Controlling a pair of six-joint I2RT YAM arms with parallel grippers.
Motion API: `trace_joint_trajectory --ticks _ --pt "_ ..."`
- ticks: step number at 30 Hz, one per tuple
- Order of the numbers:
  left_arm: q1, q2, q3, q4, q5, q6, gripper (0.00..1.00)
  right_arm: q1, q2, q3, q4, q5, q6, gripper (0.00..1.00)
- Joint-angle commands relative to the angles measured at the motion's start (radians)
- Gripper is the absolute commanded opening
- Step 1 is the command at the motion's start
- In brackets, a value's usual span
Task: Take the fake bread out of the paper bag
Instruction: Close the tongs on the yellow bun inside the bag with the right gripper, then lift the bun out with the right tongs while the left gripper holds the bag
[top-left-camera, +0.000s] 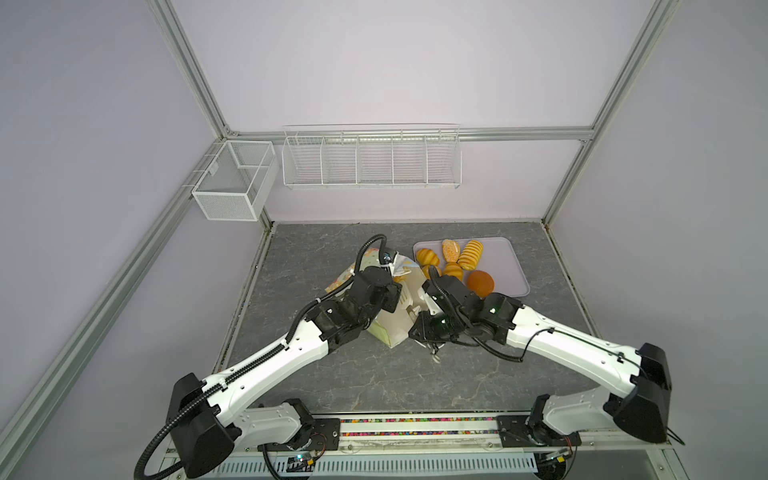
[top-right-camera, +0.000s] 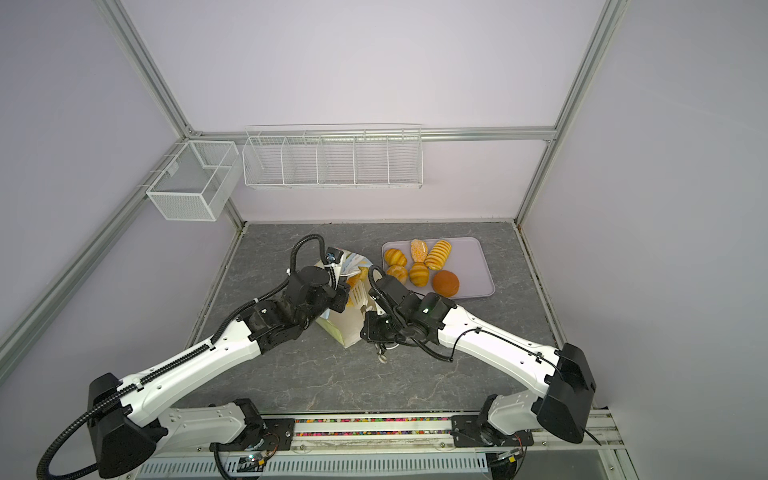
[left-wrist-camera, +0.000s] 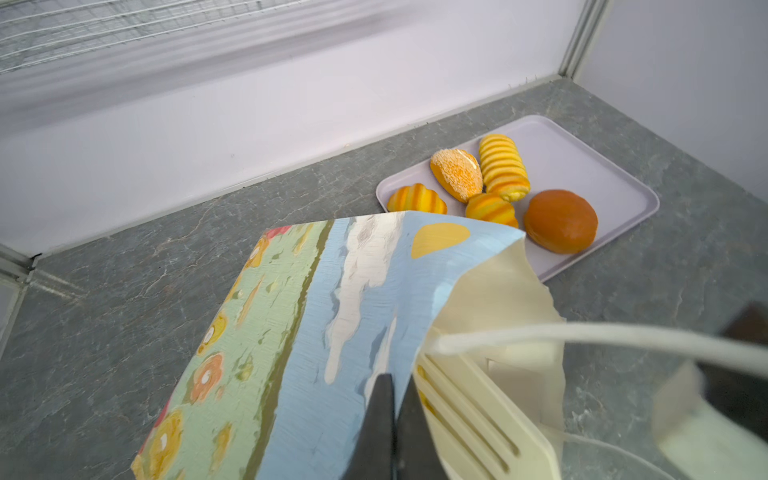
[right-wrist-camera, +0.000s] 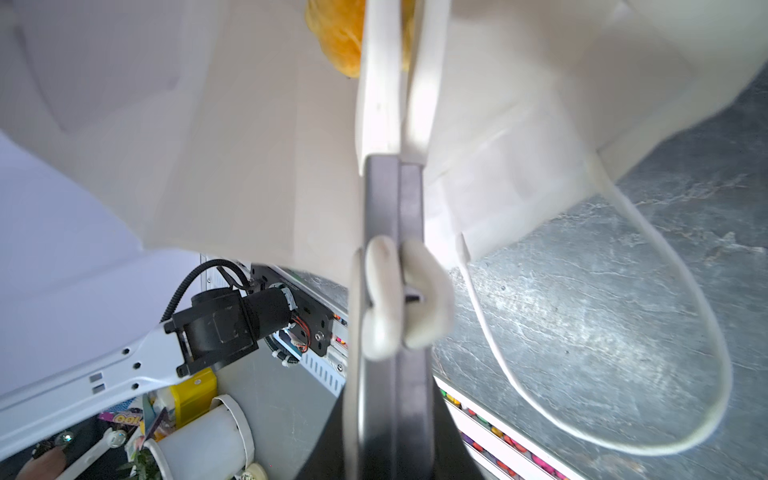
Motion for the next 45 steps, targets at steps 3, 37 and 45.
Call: trace_joint_trajectory --ticks 3,37,45 --pt "0.039 -0.004 0.02 0.009 -0.01 -0.068 0.0 0.009 -0.064 0.013 -0.069 0.021 -0.046 0.07" --pt "0.196 0.174 0.264 -0.212 0.064 -0.14 0.0 0.0 -0.196 0.061 0.007 0.049 -0.216 0.07" --pt "0.234 0.168 0.26 -0.212 0.098 -0.143 0.0 -0.026 -0.24 0.078 -0.001 0.152 -0.241 0.07"
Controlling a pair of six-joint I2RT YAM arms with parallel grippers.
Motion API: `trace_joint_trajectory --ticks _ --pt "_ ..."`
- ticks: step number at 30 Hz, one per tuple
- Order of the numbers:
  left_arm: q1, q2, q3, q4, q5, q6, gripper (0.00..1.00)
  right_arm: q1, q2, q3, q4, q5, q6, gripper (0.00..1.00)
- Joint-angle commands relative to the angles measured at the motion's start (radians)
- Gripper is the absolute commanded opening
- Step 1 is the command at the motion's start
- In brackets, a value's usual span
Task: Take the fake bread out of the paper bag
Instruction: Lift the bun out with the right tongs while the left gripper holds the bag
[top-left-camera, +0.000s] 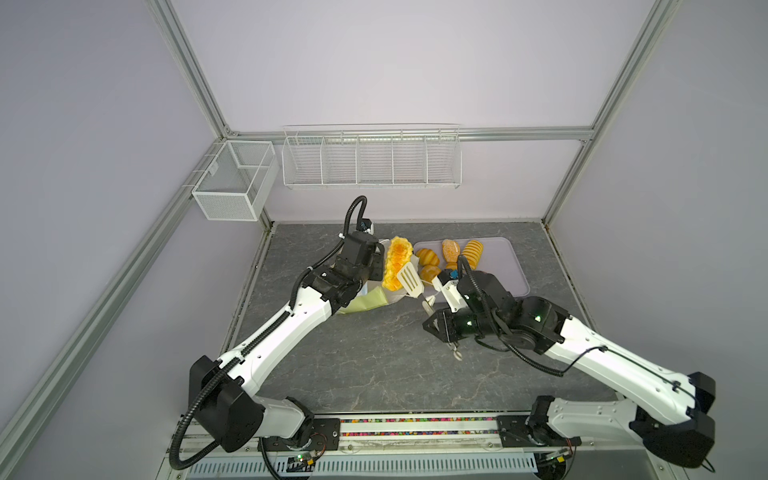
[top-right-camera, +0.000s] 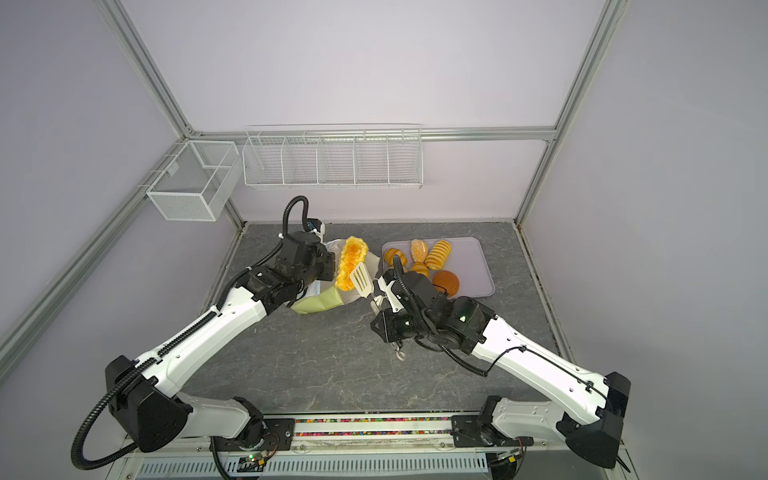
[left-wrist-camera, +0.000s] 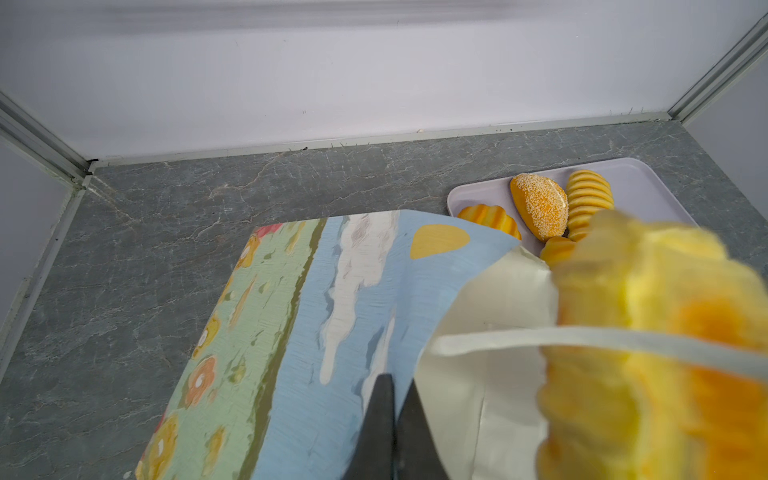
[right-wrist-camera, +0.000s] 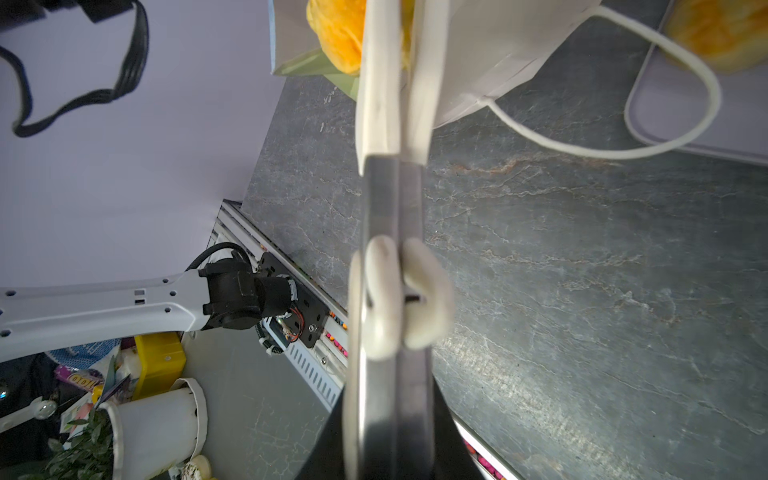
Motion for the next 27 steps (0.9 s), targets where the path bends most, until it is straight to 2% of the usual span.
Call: trace_joint_trajectory --ticks 1,8,12,19,27 --pt "0.021 -0.001 0.02 -0.029 0.025 -0.019 0.0 -0.021 -0.052 0.048 0.044 0.074 -0.045 0.07" --pt "0.034 0.003 0.018 -0.019 0.046 -0.013 0.0 -0.093 -0.084 0.088 -0.02 0.117 -0.084 0.07" --pt "0.036 0.0 0.014 -0.018 0.054 -0.009 0.0 -0.185 -0.076 0.151 -0.136 0.158 -0.158 0.07" --pt "0.041 -0.024 0.005 -0.023 0.067 0.008 0.0 -0.399 0.055 0.299 -0.486 0.339 -0.385 0.06" --pt "0.044 -0.066 -0.007 -0.047 0.101 0.041 0.0 -0.579 0.177 0.292 -0.601 0.456 -0.522 0.07"
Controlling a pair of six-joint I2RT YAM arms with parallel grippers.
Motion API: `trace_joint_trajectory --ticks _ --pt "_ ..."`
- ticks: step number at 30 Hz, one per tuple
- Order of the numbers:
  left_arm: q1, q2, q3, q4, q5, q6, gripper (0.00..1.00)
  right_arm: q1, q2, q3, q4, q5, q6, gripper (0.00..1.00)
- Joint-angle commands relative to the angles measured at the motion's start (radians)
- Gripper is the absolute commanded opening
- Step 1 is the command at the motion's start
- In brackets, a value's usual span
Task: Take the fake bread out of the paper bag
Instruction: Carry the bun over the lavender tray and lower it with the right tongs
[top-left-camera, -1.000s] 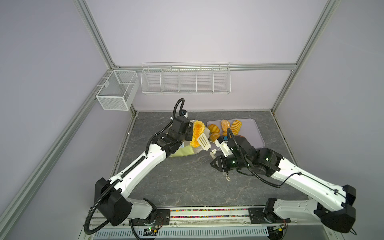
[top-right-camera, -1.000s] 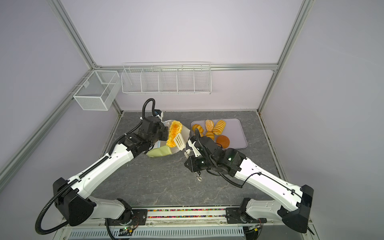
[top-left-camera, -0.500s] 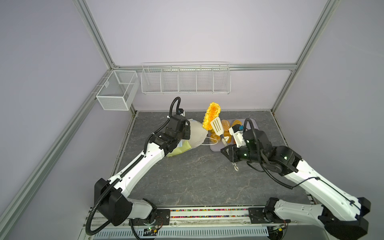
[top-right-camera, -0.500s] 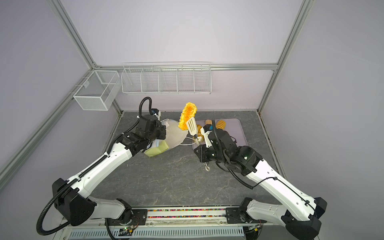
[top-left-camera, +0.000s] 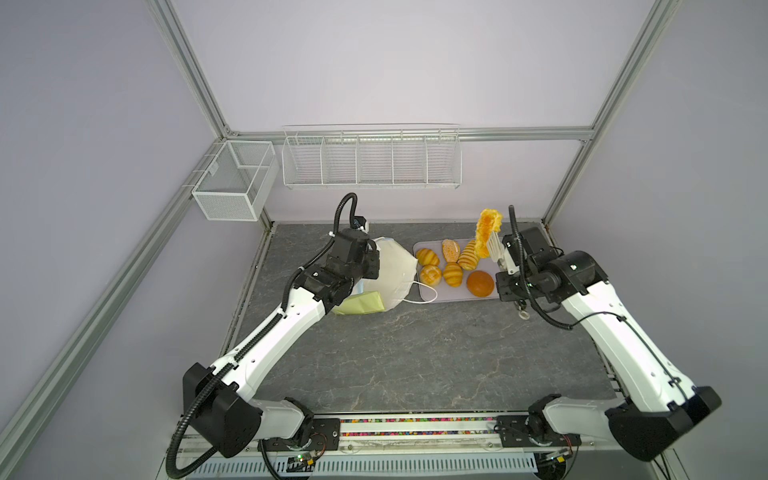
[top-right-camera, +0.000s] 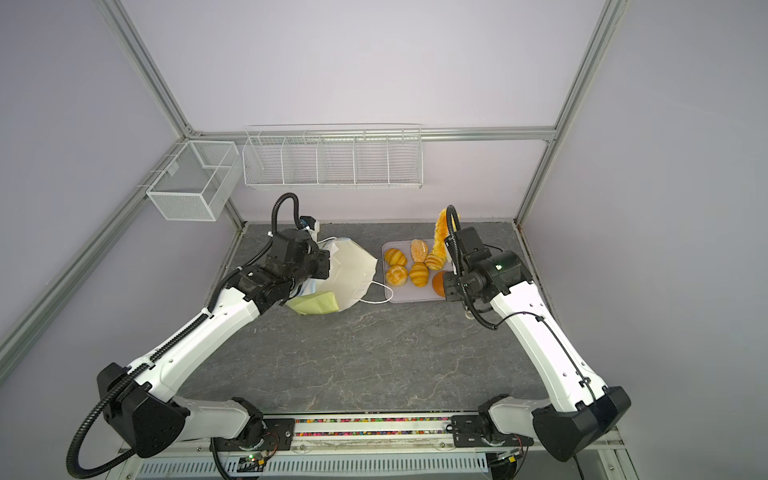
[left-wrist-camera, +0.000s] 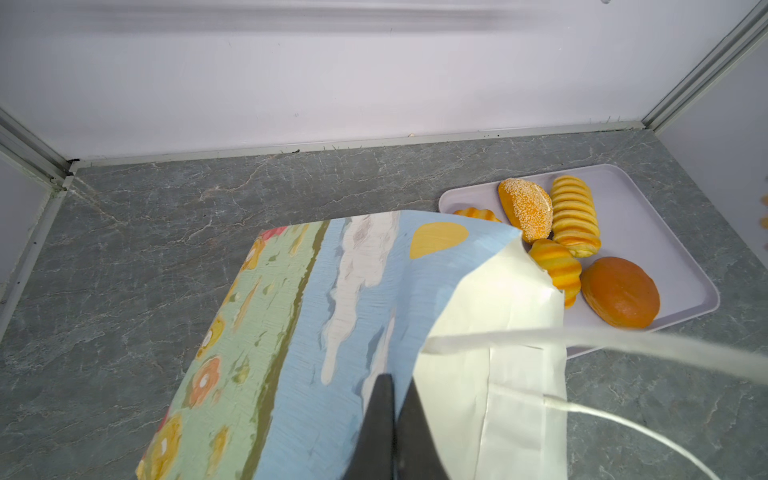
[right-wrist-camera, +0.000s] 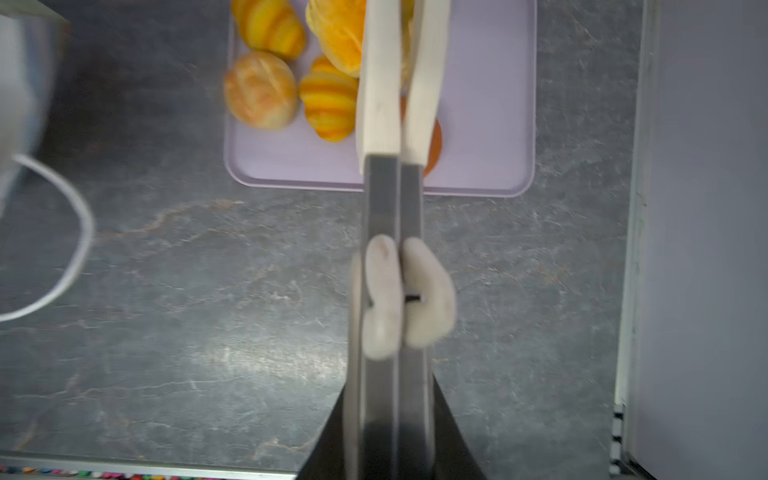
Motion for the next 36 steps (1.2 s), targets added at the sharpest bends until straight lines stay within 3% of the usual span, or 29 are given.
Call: trace_joint_trajectory --ticks 1,12,19,28,36 --pt "0.009 -0.028 -0.008 -0.043 0.023 0.022 0.0 -0.055 0.035 0.004 -0.064 0.096 -0.104 0.07" --pt "0.01 -0.092 -0.099 -0.042 0.084 0.027 0.0 -0.202 0.256 0.089 -0.089 0.184 -0.215 0.06" --pt "0.01 -0.142 -0.118 -0.067 0.112 0.016 0.0 -0.203 0.374 0.148 -0.086 0.31 -0.27 0.07" --pt "0.01 -0.216 -0.119 -0.124 0.072 0.037 0.0 -0.203 0.519 0.213 -0.119 0.522 -0.265 0.07" --pt "0.01 -0.243 -0.122 -0.139 0.072 0.041 0.0 -0.195 0.595 0.216 -0.104 0.591 -0.257 0.07"
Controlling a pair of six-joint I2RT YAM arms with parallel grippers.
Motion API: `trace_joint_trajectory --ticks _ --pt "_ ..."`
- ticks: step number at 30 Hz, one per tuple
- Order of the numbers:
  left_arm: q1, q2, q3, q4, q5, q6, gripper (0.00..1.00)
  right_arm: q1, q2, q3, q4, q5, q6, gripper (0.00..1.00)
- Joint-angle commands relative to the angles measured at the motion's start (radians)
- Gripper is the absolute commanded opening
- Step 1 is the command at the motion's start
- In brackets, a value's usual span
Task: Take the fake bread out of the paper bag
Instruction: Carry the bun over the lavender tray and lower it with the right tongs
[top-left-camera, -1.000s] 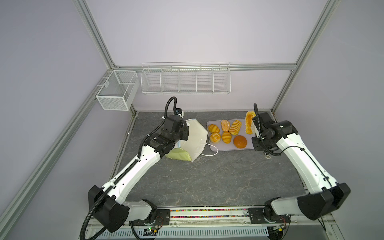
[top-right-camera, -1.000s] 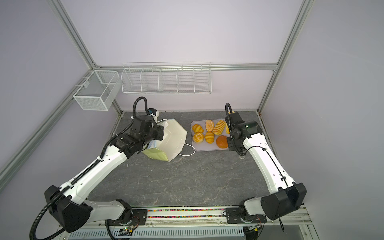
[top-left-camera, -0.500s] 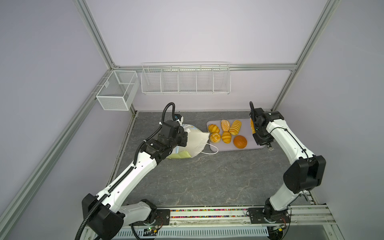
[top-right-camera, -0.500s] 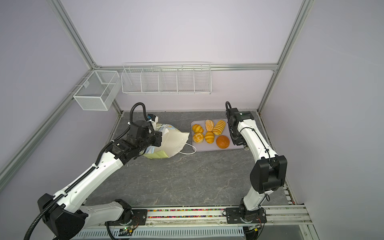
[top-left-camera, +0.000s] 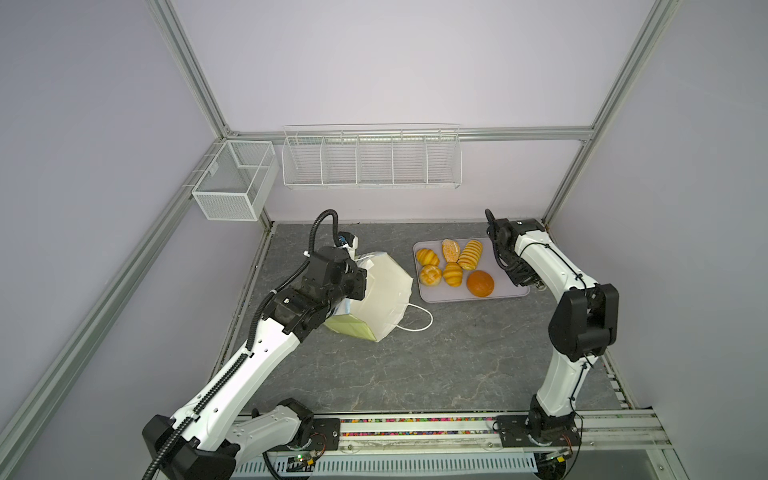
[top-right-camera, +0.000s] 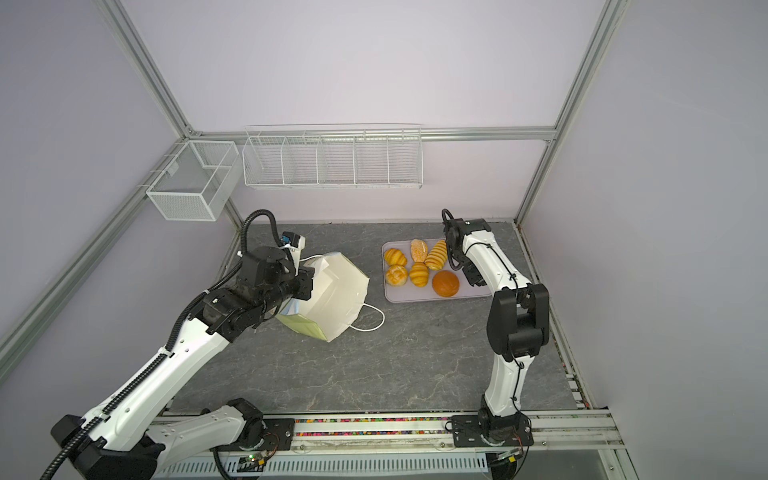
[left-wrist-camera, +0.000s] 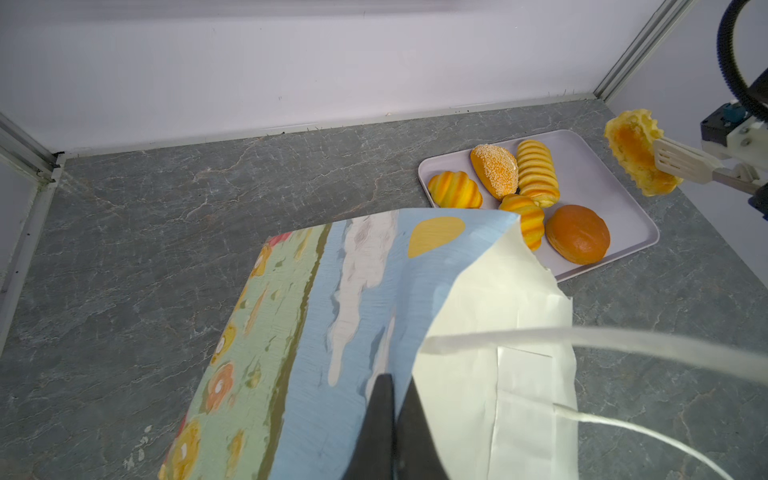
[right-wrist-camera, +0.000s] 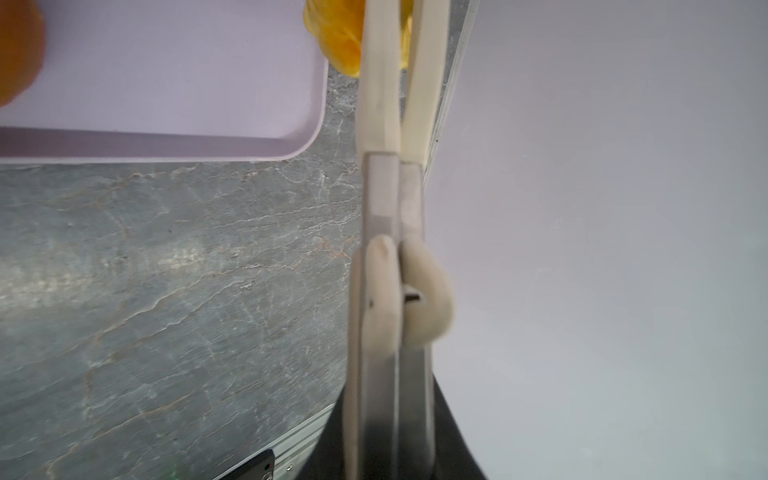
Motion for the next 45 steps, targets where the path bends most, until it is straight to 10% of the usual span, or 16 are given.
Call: trace_joint_trajectory --ticks 1,27,45 --pt "0.006 -0.011 -0.005 -0.025 -0.014 0.01 0.0 0.009 0.03 0.013 -0.006 0.08 0.01 0.07" --pt "0.007 -0.016 -0.013 -0.022 -0.038 0.028 0.0 0.171 0.105 0.035 -0.033 -0.117 0.099 0.38" --pt "0.007 -0.023 -0.009 -0.029 -0.04 0.029 0.0 0.223 0.059 0.139 -0.143 -0.075 0.168 0.33"
